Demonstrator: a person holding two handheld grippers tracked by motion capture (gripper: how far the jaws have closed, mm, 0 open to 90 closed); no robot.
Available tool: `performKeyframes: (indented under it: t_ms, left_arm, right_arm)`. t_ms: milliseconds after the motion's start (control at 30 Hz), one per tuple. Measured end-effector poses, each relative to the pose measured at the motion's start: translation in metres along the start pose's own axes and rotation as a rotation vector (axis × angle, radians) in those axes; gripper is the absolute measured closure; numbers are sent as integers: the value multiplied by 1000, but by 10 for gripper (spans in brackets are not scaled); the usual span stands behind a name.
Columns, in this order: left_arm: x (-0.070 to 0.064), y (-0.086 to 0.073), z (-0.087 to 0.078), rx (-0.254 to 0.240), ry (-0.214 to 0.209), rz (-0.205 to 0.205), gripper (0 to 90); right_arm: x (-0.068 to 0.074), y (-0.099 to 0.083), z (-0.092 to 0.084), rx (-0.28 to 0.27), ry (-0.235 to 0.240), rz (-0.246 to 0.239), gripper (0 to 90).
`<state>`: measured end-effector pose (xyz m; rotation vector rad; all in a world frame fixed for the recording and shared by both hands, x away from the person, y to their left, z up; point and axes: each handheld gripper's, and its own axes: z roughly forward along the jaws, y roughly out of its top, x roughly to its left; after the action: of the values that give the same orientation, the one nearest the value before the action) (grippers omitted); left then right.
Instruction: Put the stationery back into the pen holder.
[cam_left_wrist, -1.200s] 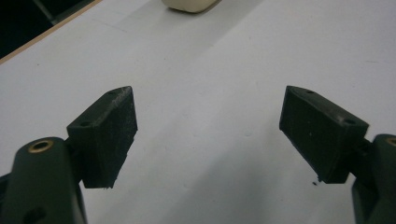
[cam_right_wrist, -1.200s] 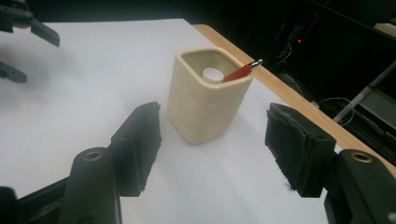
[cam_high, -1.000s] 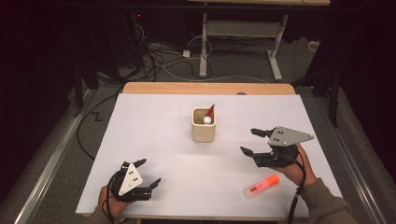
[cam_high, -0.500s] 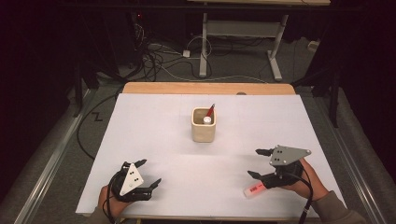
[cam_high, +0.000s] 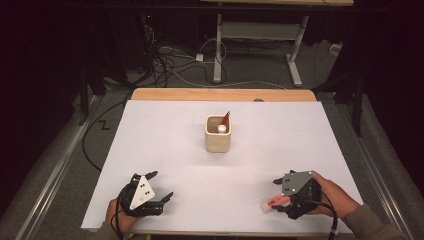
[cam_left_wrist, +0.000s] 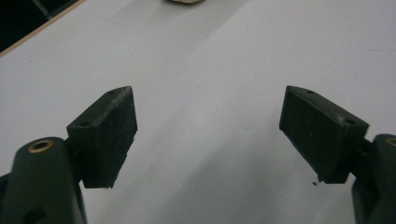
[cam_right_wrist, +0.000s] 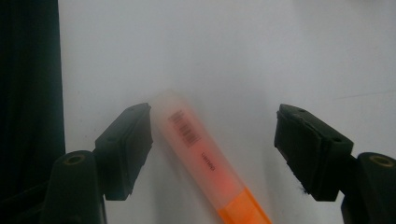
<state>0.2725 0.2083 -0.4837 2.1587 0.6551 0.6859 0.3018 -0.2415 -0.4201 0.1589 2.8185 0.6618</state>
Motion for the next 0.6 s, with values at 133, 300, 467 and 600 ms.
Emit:
performKeyframes:
  t_ms: [133, 300, 467, 600]
  left_arm:
    - [0, 0, 0, 1, -1, 0, 184]
    - [0, 0, 0, 0, 0, -2, 184]
    - [0, 0, -1, -4, 10, 3, 185]
    - [0, 1, -3, -15, 16, 10, 185]
  right_arm:
    - [1, 5, 10, 96, 56, -67, 277]
    - [-1, 10, 19, 152, 84, -112, 336]
    - [-2, 14, 25, 203, 109, -164, 429]
    - [-3, 17, 30, 264, 126, -209, 486]
